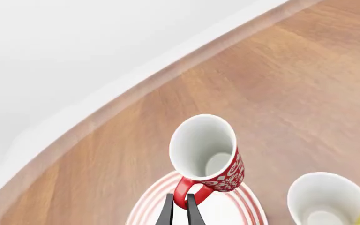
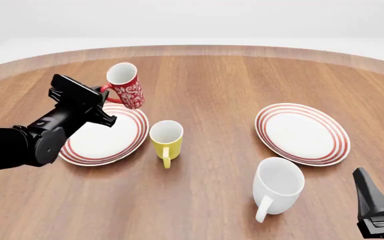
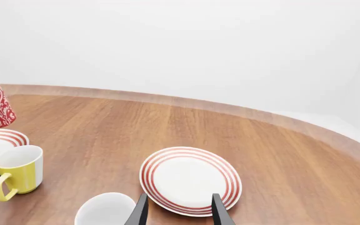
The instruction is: Put the red mug on the left plate.
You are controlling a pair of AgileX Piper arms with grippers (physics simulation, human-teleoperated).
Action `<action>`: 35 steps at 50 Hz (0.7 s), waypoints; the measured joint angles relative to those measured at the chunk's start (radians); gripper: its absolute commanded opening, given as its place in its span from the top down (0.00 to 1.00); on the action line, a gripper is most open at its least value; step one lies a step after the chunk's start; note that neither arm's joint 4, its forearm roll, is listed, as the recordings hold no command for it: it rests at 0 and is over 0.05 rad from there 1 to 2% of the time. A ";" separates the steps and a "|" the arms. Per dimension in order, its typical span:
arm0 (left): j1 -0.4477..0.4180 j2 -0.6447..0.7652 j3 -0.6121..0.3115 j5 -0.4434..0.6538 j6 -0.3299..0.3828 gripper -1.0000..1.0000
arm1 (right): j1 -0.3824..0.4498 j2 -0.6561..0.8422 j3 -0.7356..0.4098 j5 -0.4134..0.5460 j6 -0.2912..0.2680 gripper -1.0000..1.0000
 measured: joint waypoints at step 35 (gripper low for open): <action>0.179 0.141 0.116 -0.251 0.030 1.00 | 0.000 0.000 0.000 0.000 -0.002 0.00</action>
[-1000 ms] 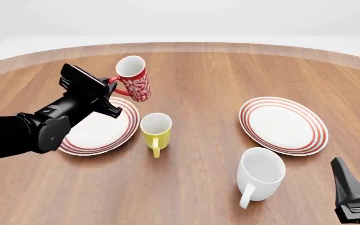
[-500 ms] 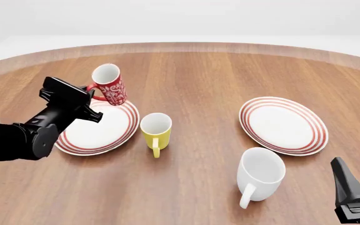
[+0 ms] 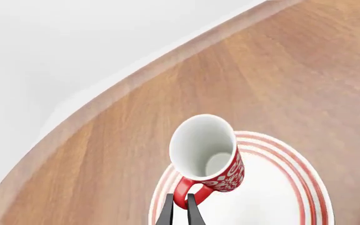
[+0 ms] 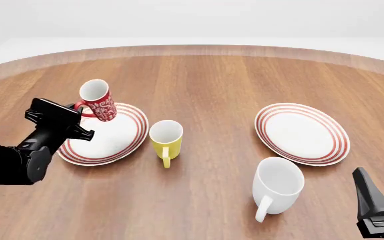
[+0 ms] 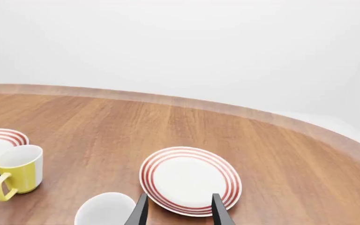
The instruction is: Put the red mug on the left plate.
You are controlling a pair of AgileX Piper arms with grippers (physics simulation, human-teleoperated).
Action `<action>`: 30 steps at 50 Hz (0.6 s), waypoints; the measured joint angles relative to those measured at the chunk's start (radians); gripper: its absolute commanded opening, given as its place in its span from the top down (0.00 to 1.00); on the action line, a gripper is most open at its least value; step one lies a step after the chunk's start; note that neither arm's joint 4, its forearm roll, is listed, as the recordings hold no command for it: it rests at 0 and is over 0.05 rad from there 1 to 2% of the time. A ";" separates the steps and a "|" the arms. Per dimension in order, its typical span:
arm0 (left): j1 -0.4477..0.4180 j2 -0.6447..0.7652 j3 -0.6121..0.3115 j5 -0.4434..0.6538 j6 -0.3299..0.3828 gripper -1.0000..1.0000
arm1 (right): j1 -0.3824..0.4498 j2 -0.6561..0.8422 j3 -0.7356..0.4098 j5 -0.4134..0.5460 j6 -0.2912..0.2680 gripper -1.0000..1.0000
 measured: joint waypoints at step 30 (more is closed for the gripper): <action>0.023 0.102 0.030 -0.093 -0.002 1.00 | -0.001 0.000 0.000 -0.001 0.000 0.00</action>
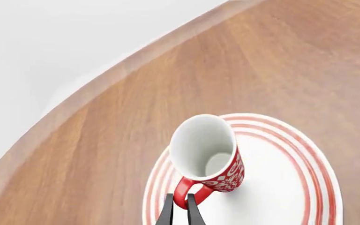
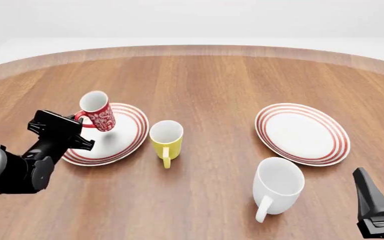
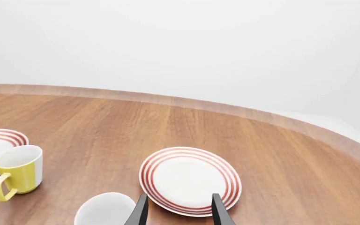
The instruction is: Put the red mug on the left plate.
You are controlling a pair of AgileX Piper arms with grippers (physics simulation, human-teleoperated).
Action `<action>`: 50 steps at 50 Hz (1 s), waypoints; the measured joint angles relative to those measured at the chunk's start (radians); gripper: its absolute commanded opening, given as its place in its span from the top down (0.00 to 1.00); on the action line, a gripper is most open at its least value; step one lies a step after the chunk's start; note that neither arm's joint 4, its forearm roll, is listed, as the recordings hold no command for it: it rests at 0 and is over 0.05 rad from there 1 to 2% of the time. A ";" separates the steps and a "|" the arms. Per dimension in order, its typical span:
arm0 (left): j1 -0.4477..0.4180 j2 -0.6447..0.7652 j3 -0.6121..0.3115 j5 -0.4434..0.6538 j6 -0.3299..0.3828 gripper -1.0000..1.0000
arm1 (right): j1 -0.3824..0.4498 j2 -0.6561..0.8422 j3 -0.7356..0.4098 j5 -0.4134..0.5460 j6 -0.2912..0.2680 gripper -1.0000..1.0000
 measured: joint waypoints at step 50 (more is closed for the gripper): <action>0.010 0.052 -0.015 -0.001 -0.026 0.00 | 0.000 0.000 0.000 -0.002 0.000 0.00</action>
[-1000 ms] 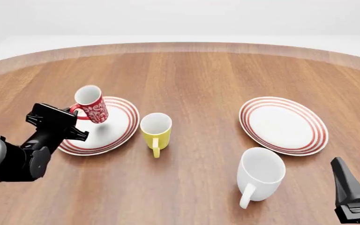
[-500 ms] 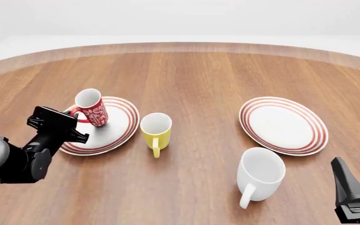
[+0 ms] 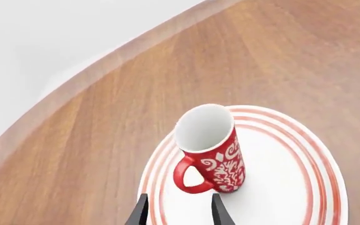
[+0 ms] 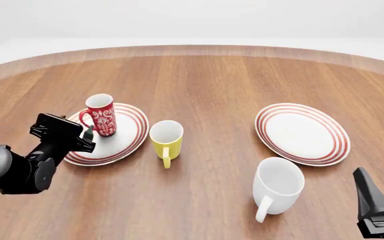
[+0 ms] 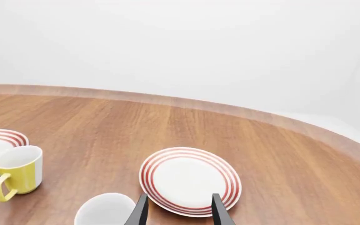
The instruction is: Put the red mug on the left plate.
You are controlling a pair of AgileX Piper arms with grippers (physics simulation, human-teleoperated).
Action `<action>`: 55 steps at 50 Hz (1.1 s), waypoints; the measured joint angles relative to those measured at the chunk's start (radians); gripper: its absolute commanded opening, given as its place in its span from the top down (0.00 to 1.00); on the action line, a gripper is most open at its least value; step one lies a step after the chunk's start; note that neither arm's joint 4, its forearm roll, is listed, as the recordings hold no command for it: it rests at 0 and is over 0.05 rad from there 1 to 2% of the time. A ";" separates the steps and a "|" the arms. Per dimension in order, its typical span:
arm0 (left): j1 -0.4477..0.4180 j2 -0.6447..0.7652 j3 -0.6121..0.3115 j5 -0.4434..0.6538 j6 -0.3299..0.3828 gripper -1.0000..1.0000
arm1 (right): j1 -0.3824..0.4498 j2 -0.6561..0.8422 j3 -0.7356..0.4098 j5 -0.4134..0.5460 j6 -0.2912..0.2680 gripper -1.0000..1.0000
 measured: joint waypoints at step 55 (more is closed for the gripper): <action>-0.009 -0.052 0.066 -0.010 -0.028 0.00 | 0.003 0.000 0.000 0.000 -0.004 0.00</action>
